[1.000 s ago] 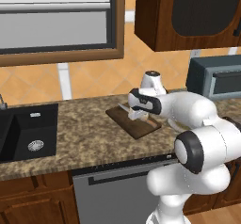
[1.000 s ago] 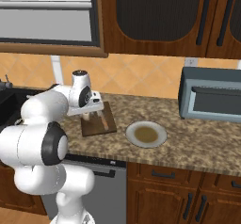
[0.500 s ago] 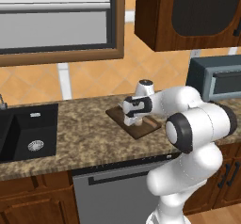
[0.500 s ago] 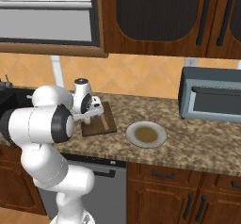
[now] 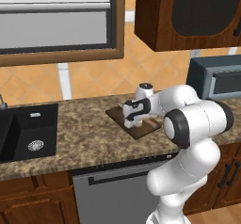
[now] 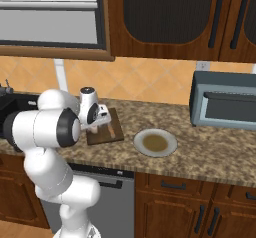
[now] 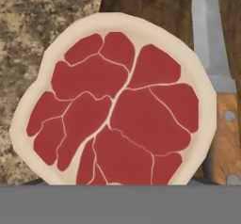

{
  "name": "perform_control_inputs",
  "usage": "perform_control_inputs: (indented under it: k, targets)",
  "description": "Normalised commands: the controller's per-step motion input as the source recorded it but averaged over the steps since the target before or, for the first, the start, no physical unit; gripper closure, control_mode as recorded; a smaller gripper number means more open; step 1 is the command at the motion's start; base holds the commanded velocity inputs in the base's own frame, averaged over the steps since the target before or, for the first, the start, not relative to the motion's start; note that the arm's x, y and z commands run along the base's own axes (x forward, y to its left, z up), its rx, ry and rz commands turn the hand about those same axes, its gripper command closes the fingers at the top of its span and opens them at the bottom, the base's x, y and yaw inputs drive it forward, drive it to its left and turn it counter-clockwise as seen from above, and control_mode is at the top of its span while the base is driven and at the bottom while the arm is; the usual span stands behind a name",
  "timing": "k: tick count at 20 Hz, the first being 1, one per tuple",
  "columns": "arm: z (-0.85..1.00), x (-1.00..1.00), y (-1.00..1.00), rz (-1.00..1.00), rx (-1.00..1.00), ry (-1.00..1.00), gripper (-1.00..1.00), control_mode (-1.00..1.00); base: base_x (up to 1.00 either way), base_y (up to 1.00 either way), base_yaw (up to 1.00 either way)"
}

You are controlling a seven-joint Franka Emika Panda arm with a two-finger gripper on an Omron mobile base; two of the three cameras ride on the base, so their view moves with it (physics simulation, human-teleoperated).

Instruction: Pick up the knife from the drawer and place it on the cutting board. Then place the meat from the plate to the cutting board.

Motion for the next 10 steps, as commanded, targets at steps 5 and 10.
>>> perform_control_inputs:
  k: [5,10]
  targets:
    - [-0.07,0.05,-0.02,0.0,-0.01,-0.01,1.0,-1.0,0.0,0.0,0.0]
    - [0.0,0.02,-0.13,0.0,-0.03,0.0,1.0,-1.0,0.0,0.0,0.0]
